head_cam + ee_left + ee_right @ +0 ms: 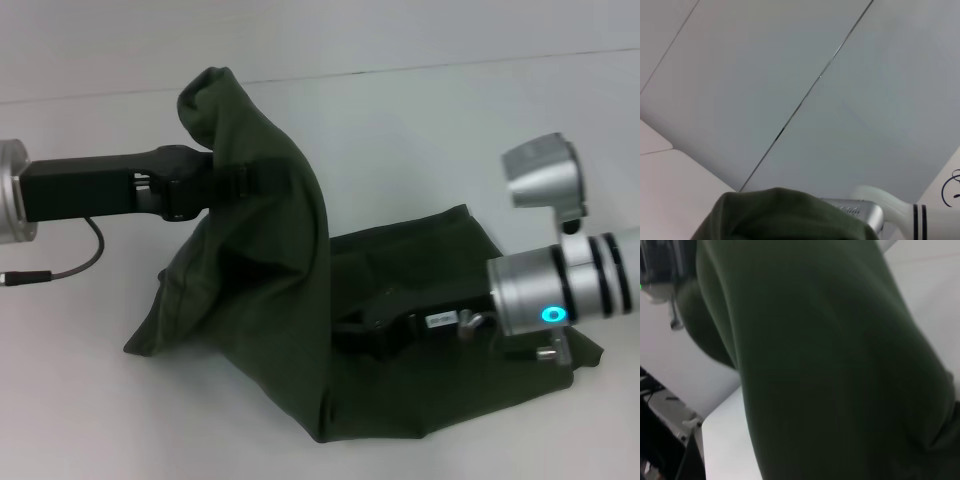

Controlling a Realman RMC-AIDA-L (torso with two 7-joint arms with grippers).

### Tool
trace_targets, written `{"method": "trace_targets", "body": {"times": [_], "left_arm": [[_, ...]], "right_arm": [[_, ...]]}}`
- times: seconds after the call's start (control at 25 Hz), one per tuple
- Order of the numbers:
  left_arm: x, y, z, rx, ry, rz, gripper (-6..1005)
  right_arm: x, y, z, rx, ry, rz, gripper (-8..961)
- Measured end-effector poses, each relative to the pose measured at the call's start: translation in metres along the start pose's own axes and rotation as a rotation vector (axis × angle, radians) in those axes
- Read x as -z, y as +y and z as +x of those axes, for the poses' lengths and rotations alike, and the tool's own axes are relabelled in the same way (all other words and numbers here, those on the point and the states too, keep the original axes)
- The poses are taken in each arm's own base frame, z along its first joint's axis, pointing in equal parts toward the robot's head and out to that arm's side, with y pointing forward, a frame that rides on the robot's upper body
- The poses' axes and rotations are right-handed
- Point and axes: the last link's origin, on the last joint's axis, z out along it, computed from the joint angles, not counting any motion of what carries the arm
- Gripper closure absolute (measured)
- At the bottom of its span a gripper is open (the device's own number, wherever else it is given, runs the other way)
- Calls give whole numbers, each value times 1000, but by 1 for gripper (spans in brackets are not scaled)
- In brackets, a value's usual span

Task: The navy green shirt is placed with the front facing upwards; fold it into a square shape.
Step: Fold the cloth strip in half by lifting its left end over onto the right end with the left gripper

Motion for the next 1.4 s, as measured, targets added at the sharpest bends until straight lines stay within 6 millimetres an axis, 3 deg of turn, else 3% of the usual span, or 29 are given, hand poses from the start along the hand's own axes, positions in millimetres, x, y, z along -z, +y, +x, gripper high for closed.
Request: {"method": "trace_targets", "body": {"times": [0.24,0.64,1.12,1.4], "left_arm": [[5,3,7,-22,4,-5,958],[7,5,12,-42,2,-5,958],[9,5,13,-46,11,-1,958],[10,5,12,-47,13,2,958]], "right_arm": [[-25,2,-6,4,73,-14,887],[-66,12,-34,52,153,-35,884],[-84,17,-49,65,183,-31,880],[-68,9,-36,32,140,-16,877]]}}
